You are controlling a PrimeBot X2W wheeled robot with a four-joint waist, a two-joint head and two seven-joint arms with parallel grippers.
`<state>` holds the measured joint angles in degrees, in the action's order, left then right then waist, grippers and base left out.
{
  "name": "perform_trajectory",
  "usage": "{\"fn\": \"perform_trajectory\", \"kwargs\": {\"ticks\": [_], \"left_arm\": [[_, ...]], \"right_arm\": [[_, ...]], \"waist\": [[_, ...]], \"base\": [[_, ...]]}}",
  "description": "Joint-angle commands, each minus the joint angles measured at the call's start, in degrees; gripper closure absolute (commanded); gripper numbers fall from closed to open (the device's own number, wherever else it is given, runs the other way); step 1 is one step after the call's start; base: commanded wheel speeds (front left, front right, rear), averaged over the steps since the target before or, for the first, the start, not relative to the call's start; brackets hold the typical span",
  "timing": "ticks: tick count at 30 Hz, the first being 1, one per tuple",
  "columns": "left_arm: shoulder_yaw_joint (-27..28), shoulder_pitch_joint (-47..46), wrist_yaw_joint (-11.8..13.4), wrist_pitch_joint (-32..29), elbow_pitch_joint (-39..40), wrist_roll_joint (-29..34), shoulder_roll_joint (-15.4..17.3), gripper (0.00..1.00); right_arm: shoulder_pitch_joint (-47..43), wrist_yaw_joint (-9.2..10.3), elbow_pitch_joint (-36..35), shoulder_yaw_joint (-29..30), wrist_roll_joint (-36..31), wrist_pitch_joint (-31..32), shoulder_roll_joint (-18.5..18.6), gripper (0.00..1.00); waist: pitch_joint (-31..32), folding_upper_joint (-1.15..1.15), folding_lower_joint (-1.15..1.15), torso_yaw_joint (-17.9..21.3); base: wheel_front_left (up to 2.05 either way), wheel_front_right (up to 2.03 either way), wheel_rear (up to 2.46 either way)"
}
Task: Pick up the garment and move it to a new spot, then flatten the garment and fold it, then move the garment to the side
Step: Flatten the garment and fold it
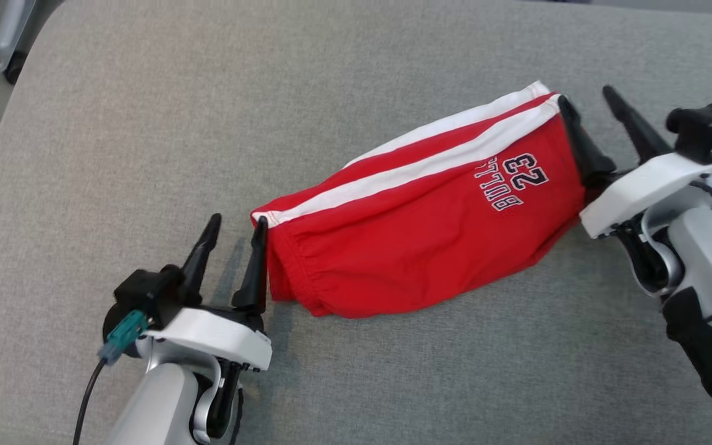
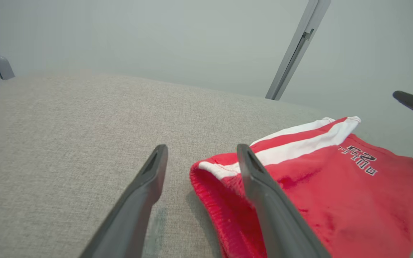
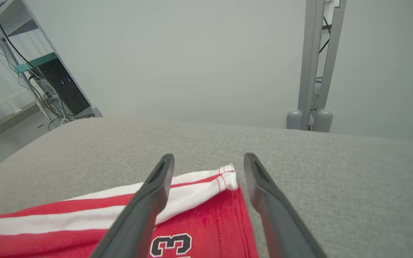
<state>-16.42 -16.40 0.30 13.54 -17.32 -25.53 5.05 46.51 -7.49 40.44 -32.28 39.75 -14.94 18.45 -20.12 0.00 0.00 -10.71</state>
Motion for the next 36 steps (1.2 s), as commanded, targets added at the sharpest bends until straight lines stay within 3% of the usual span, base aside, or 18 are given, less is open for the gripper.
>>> {"fn": "perform_trajectory", "kwargs": {"ticks": [1, 8, 15, 24, 36], "left_arm": [[0.8, 0.9, 1.1, 0.8, 1.4, 1.1, 0.3, 0.00], [4.6, 4.6, 4.0, 1.7, 8.5, 5.8, 0.5, 0.00], [7.6, 10.6, 4.6, 1.7, 11.6, 10.3, 1.1, 0.00], [8.2, 17.2, 4.7, 1.7, 10.1, 11.6, 1.9, 0.00], [7.7, 17.8, 5.3, 1.3, 9.3, 11.8, 2.5, 0.00]], "right_arm": [[-3.1, 0.00, -2.2, 2.6, -2.3, -0.3, 0.1, 0.00], [-14.7, 0.00, -14.1, 14.6, -12.2, -0.3, -3.5, 0.00], [-27.0, 0.00, -24.2, 22.2, -18.9, -0.3, -7.7, 0.00], [-38.2, 0.00, -28.3, 25.7, -21.2, -0.3, -10.8, 0.00], [-40.0, 0.00, -28.8, 26.0, -22.0, -0.3, -11.1, 0.00]], "waist": [[1.3, 0.00, 0.00, 0.9], [4.7, 0.00, 0.00, 2.9], [9.2, 0.00, 0.00, 5.2], [13.2, 0.00, 0.00, 7.0], [13.8, 0.00, 0.00, 7.0]], "base": [[0.00, 0.00, 0.00], [0.00, 0.00, 0.00], [0.00, 0.00, 0.00], [0.00, 0.00, 0.00], [0.00, 0.00, 0.00]]}}
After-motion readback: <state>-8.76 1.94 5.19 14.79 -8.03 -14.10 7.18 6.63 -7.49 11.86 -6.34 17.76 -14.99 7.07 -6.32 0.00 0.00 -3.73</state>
